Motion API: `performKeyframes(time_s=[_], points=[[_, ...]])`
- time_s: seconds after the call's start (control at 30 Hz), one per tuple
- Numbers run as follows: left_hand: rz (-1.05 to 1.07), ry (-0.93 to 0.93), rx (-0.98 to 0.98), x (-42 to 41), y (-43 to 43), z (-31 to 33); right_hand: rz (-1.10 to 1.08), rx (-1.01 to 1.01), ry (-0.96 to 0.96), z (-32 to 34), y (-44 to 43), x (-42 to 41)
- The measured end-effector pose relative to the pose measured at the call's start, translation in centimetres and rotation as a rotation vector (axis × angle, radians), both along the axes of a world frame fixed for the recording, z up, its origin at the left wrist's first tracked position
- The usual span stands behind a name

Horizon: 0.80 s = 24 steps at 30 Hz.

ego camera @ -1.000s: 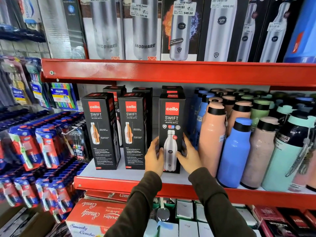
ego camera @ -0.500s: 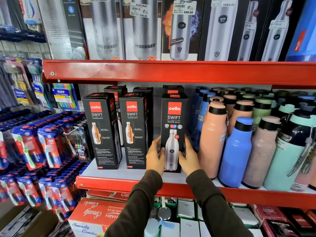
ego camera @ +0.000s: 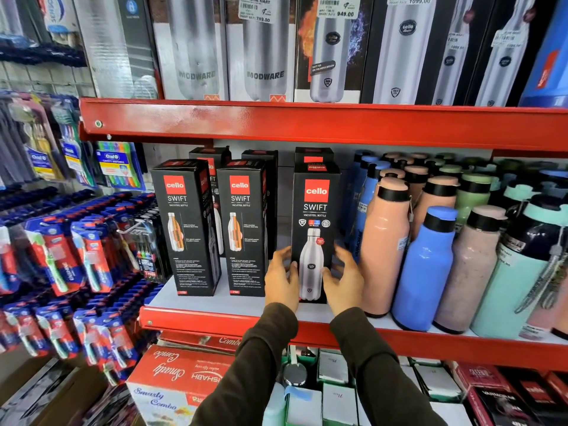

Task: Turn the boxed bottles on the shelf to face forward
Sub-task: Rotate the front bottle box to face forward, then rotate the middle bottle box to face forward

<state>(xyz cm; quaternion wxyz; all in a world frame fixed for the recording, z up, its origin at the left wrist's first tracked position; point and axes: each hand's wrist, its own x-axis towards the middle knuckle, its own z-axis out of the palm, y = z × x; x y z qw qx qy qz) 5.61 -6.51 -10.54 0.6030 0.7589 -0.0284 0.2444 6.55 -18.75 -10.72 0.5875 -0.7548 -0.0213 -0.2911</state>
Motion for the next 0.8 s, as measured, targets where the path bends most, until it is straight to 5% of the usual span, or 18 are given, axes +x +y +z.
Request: performKeyframes(time_s=[0.47,0.63,0.8], points=[[0.234,-0.4,0.029,-4.0,3.9,0.9,0.08,0.018,-0.268,0.0,5.4,-4.9],[0.343,-0.383,0.039,-3.0,7.7,1.0,0.261,0.028,-0.182,0.0,8.8,-3.9],[0.222,-0.204,0.055,-1.5,11.0,0.5,0.271,-0.055,-0.012,-0.4,12.0,-2.3]])
